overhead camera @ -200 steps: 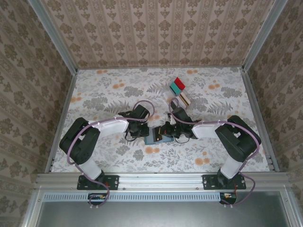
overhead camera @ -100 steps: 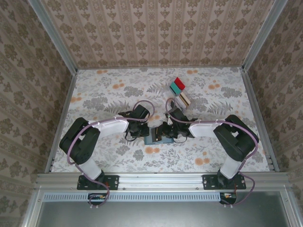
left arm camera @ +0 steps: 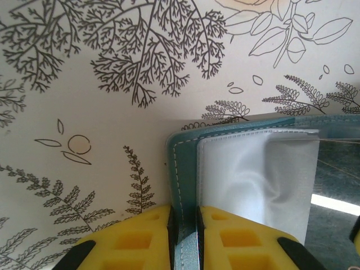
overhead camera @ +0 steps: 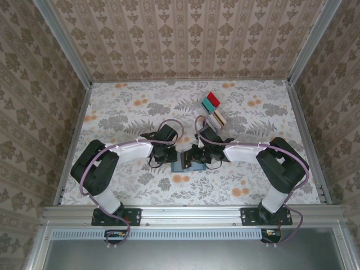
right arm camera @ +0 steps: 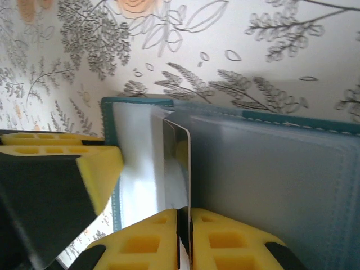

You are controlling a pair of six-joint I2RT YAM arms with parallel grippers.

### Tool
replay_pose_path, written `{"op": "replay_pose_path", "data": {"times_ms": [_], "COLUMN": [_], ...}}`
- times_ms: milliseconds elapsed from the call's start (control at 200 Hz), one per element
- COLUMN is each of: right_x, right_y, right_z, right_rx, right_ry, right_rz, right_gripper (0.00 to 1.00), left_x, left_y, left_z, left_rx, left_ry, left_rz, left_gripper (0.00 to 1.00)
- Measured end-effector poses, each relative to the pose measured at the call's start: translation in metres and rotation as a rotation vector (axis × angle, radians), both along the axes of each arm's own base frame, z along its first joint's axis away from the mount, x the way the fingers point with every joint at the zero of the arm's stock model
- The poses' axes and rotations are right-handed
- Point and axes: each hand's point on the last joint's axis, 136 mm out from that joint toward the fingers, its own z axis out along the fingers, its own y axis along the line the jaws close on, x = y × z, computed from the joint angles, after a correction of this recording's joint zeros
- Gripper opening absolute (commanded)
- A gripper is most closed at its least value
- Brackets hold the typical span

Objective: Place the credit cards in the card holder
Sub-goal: Insert the credit card into the card slot.

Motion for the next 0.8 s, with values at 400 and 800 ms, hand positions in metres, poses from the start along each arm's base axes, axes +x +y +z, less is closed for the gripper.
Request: {"op": "replay_pose_path", "data": {"times_ms": [400,800], "right_x": [-0.003,-0.008], "right_y": [-0.002,-0.011], "right_z": [-0.006,-0.004], "right_rx": [-0.076,-0.141], "right_ry": [0.021,0.018], "right_rz": [-0.017,0.011], "right_gripper": [0.27,0.15], "left_x": [0.000,0.000], "left_y": [0.000,0.000], "left_z": [0.000,0.000], "left_rx": [0.000,-0.002], "left_ry": [0.000,-0.002], "left_rz": [0.000,0.000], "left_gripper": [0.19,0.19]}}
